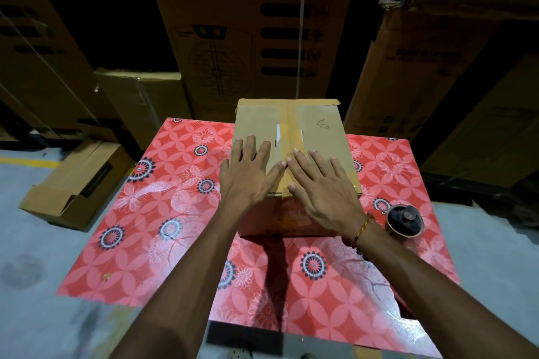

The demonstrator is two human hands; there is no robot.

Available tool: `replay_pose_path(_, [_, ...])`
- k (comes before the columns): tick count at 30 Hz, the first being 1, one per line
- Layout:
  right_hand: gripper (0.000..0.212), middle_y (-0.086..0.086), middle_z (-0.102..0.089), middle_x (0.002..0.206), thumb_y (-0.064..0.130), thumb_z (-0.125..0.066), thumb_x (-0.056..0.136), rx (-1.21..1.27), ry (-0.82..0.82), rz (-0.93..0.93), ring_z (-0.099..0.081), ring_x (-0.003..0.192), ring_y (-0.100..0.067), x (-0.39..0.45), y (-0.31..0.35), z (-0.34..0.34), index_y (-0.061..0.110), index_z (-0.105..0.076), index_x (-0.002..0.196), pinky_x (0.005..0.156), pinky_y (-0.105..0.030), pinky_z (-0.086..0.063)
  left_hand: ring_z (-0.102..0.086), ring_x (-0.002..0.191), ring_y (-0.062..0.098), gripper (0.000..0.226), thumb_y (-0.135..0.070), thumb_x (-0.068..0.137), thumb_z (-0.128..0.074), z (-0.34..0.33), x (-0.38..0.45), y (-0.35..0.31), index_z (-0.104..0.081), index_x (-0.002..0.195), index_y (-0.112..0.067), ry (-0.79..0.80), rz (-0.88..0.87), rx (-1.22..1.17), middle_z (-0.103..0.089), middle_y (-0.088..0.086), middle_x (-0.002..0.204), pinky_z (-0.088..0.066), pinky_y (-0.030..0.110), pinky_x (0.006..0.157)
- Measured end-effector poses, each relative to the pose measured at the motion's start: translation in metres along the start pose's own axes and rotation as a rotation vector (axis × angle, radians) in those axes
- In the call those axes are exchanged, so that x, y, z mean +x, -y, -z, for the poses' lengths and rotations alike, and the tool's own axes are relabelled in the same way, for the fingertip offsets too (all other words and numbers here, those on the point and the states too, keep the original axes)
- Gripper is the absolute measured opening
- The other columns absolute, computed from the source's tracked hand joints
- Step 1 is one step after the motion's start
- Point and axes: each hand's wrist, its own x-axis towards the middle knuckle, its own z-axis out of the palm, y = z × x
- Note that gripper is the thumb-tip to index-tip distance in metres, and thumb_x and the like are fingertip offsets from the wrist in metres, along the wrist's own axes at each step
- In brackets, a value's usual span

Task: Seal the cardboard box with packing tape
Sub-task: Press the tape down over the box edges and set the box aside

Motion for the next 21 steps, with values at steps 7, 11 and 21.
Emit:
replay_pose_path(7, [0.076, 0.007, -0.028, 0.165, 0.071, -0.013, 0.094, 0.002, 0.028, -0.067, -0.026, 0.152, -0.027, 0.004, 0.007, 0.001, 0.029, -0.032, 0.155, 0.118, -0.056, -0.025, 0.003, 0.155, 0.026, 0.071, -0.072, 0.094, -0.020, 0.001, 0.002, 0.001, -0.017, 0.155, -0.037, 0.023, 0.009, -0.009, -0.002, -0.003, 0.169, -0.026, 0.058, 0.112])
replay_pose_path(11, [0.087, 0.005, -0.029, 0.165, 0.075, 0.001, 0.089, -0.001, 0.057, -0.018, -0.028, 0.151, -0.027, 0.003, 0.003, 0.007, 0.027, -0.031, 0.155, 0.117, -0.055, -0.028, 0.002, 0.155, 0.026, 0.068, -0.071, 0.095, -0.021, 0.000, 0.001, 0.000, -0.020, 0.155, -0.037, 0.019, 0.010, -0.018, -0.004, -0.003, 0.169, -0.024, 0.058, 0.114])
replay_pose_path(21, [0.091, 0.014, -0.007, 0.169, 0.085, -0.026, 0.083, -0.036, 0.127, 0.210, -0.009, 0.156, -0.023, -0.007, -0.059, 0.010, 0.038, -0.008, 0.159, 0.118, -0.061, -0.022, -0.031, 0.147, 0.026, 0.061, -0.073, 0.091, -0.040, -0.013, -0.023, 0.038, -0.054, 0.139, -0.039, -0.155, 0.045, -0.446, -0.022, -0.003, 0.165, -0.039, 0.055, 0.109])
